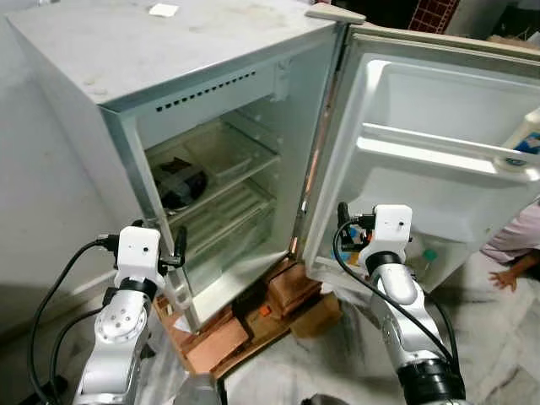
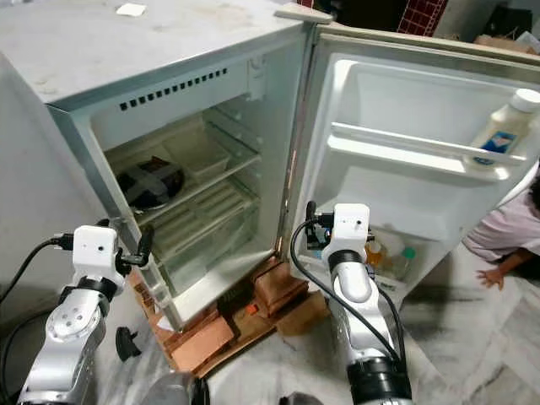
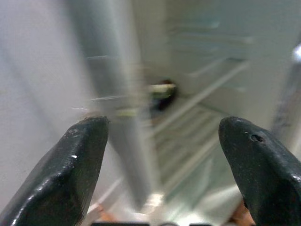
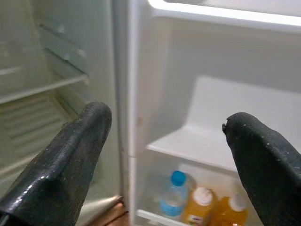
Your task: Restocking fridge
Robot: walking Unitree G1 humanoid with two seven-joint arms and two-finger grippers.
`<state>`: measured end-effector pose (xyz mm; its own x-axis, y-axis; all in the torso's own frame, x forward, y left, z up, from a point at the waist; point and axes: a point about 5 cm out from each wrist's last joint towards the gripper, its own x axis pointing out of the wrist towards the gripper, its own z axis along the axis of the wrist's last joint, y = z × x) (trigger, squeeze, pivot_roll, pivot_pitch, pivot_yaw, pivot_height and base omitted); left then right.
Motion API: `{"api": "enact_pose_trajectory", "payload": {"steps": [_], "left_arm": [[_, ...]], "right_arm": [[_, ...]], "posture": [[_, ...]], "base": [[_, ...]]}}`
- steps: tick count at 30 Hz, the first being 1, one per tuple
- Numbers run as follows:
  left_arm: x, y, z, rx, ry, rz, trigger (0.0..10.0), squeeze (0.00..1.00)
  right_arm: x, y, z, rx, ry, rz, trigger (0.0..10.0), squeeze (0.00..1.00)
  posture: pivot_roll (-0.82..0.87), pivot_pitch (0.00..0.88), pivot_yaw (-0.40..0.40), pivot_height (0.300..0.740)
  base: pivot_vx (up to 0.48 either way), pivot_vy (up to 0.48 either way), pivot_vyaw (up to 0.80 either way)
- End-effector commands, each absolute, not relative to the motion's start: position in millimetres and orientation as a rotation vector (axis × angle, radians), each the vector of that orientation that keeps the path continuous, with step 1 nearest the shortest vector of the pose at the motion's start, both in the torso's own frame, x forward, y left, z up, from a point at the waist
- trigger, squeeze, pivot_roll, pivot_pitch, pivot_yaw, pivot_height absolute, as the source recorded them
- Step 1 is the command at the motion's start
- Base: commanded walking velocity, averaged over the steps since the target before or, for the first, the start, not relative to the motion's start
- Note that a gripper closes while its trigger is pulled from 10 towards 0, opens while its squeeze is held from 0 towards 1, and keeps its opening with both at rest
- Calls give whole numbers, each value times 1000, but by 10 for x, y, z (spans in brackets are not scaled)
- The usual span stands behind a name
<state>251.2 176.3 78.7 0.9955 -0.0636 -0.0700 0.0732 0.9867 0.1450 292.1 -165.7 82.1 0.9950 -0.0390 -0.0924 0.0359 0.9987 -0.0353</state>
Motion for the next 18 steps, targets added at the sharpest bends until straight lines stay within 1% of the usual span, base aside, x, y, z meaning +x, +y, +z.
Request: {"api": "enact_pose_trajectory", "payload": {"steps": [1, 9, 18], "left_arm": [[2559, 1582, 840, 157, 29, -154, 10000, 0], [2579, 1562, 850, 160, 24, -176, 10000, 0], [2581, 1551, 851, 167, 17, -207, 10000, 0]], "right_arm": [[2928, -1648, 804, -28, 108, -34, 10000, 0], [2979, -1601, 868, -29, 80, -22, 10000, 0], [2982, -1614, 932, -17, 30, -19, 10000, 0]], "posture": [[89, 0, -49, 740], [95, 0, -47, 740], [100, 0, -47, 740]], "base": [[0, -480, 0], [0, -480, 0], [0, -478, 0]]}}
